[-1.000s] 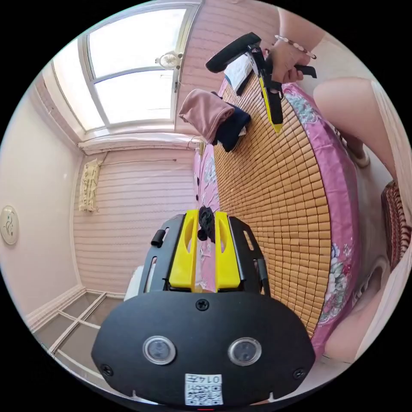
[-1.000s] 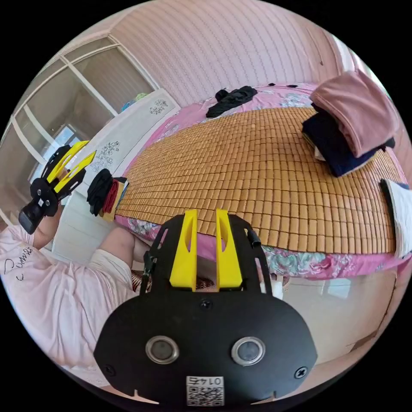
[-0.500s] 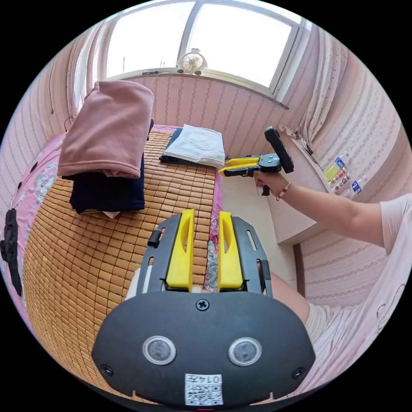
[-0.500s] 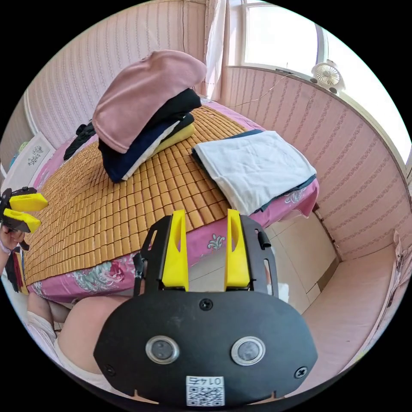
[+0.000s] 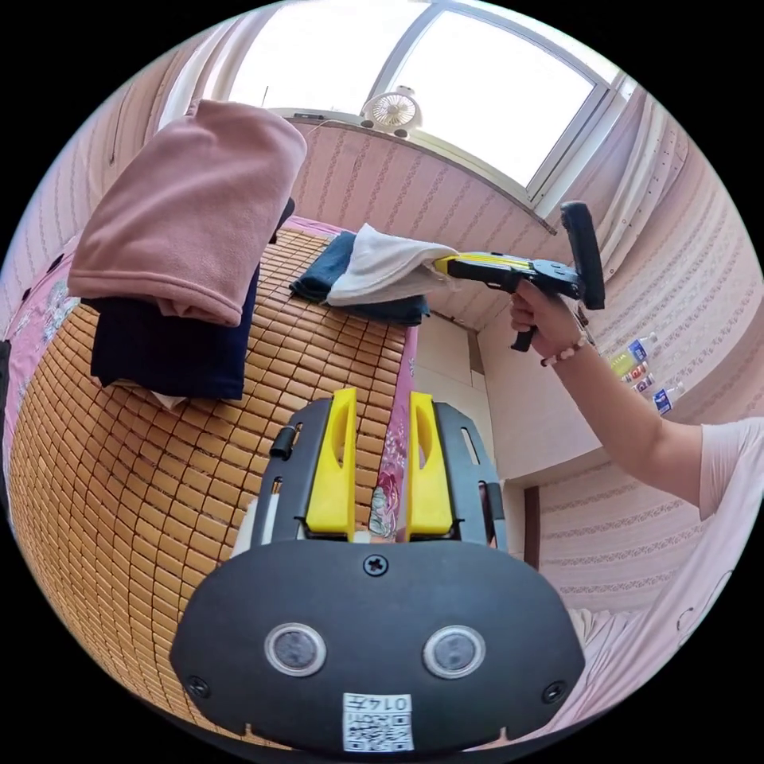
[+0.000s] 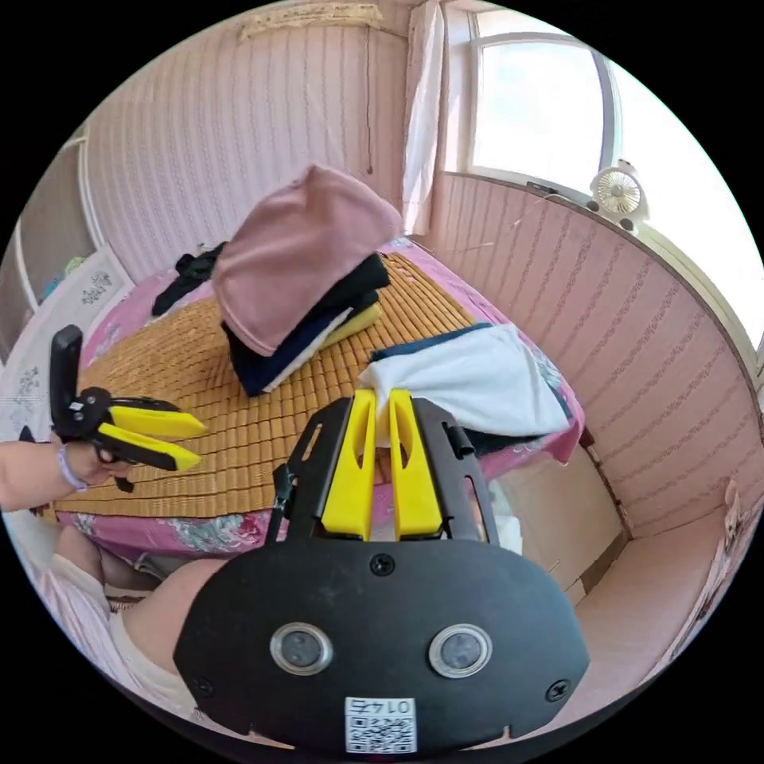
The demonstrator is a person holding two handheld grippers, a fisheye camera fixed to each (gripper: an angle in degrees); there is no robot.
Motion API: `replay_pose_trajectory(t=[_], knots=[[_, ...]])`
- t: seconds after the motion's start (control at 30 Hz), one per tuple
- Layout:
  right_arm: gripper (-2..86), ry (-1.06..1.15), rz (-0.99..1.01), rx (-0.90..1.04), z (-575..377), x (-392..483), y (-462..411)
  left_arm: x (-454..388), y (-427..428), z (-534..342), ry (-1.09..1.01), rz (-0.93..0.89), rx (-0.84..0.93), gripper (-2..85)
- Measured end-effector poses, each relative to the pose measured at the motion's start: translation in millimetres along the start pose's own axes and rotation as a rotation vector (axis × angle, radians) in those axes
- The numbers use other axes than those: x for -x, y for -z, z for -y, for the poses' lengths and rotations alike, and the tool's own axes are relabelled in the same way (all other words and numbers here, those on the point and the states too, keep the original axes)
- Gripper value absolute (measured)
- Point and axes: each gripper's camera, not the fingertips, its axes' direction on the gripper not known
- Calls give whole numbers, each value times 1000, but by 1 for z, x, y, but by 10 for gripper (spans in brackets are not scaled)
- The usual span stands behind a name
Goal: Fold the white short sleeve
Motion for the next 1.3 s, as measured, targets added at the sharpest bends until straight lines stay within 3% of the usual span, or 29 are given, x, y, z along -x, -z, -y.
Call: replay_pose_trajectory(t=[0.2, 0.4, 0.53, 0.6, 0.7, 0.77, 0.9, 0.97, 1.1, 1.3], knots=[[12, 185, 599, -55, 35, 102, 44, -19, 70, -35, 63, 77, -143, 104], [15, 298, 804, -189, 37, 224, 69, -30, 208, -128, 210, 367, -250, 0], [25, 305, 790, -28, 17, 283, 40, -37, 269, -201, 347, 584, -174, -8], [30, 324, 655, 231, -8, 325, -8, -32, 269, -230, 439, 657, -47, -8], [17, 257, 410, 472, -42, 365, -50, -36, 257, -270, 544, 804, 148, -7], [11, 243, 463, 496, -57, 388, -48, -46, 254, -286, 578, 872, 195, -7], [12, 214, 761, 437, -68, 434, -21, -74, 265, -307, 725, 1077, 123, -8], [14, 219, 802, 417, -68, 452, -9, -88, 276, -312, 762, 1118, 69, -8], [18, 308, 733, 388, -67, 495, 14, -115, 314, -324, 917, 1078, -91, -8], [20, 405, 659, 357, -66, 558, 30, -127, 353, -347, 1086, 1054, -22, -8]])
